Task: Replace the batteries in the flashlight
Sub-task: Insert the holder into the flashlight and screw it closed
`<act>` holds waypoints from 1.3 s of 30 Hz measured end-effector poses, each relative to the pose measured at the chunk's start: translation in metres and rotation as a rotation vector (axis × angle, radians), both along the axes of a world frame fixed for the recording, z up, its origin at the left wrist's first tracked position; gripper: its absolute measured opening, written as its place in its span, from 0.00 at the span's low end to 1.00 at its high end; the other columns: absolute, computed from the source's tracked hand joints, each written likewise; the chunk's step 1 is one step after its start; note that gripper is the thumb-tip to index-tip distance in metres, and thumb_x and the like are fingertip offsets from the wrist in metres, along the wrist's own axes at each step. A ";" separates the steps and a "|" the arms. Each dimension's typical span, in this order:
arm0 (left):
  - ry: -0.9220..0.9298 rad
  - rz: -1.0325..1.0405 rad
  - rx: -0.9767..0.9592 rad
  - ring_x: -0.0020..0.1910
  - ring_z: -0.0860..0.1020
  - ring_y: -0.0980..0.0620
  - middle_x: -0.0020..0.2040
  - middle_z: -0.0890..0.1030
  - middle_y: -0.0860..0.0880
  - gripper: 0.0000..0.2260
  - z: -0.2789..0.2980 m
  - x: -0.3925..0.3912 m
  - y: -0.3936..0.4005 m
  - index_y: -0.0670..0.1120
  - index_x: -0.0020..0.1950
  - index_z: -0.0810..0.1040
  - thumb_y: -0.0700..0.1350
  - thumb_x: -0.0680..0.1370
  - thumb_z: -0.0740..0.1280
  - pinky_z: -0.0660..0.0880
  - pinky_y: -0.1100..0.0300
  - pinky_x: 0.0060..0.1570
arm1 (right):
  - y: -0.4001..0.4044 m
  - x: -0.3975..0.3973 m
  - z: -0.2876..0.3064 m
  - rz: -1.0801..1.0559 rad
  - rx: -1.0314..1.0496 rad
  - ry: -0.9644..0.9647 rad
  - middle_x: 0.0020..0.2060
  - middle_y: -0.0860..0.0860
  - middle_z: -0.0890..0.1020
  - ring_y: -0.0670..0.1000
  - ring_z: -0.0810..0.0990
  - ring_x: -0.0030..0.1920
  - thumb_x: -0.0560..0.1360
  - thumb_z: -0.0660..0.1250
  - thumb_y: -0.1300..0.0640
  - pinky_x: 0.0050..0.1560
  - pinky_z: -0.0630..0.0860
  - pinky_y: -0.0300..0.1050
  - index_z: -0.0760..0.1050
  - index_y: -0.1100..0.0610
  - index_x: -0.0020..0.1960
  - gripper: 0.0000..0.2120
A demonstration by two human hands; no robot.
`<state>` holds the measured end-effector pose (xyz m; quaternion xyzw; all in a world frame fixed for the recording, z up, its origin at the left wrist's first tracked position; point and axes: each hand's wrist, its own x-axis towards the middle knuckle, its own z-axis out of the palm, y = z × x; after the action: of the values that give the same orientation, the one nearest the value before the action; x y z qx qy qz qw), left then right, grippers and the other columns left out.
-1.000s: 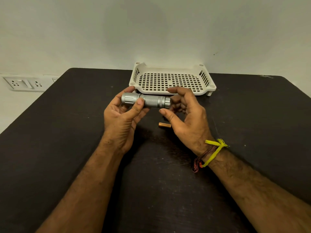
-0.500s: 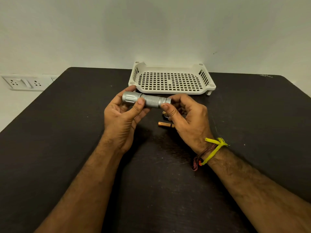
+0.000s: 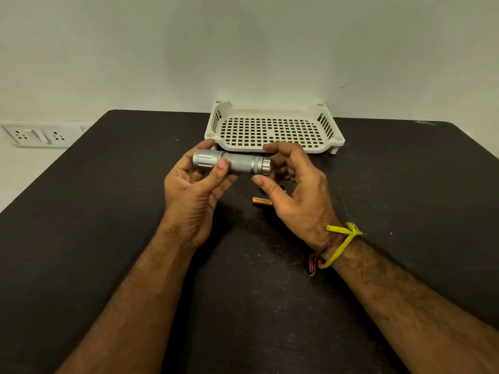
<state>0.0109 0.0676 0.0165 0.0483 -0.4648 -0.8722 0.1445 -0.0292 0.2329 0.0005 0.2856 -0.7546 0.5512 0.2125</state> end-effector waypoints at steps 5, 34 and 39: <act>-0.004 -0.016 -0.005 0.61 0.81 0.43 0.64 0.80 0.39 0.26 -0.002 0.000 0.000 0.41 0.68 0.74 0.37 0.70 0.72 0.82 0.56 0.51 | 0.000 0.000 -0.002 -0.017 -0.011 -0.032 0.41 0.53 0.84 0.53 0.84 0.41 0.76 0.73 0.57 0.41 0.82 0.55 0.78 0.60 0.54 0.10; 0.011 -0.007 0.000 0.60 0.82 0.44 0.62 0.82 0.40 0.23 -0.004 -0.002 -0.002 0.42 0.66 0.76 0.37 0.71 0.71 0.82 0.57 0.49 | 0.001 -0.001 0.000 -0.010 -0.036 -0.016 0.42 0.49 0.82 0.48 0.82 0.40 0.74 0.75 0.56 0.45 0.82 0.46 0.77 0.57 0.55 0.13; 0.006 -0.004 -0.034 0.60 0.82 0.44 0.62 0.82 0.40 0.25 -0.005 -0.002 -0.002 0.41 0.67 0.75 0.37 0.70 0.72 0.82 0.57 0.49 | 0.000 -0.001 0.000 0.001 -0.025 0.011 0.44 0.51 0.83 0.49 0.83 0.44 0.74 0.75 0.61 0.47 0.82 0.48 0.78 0.59 0.55 0.11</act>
<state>0.0090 0.0654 0.0113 0.0424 -0.4793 -0.8646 0.1448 -0.0300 0.2330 0.0001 0.2862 -0.7464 0.5591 0.2199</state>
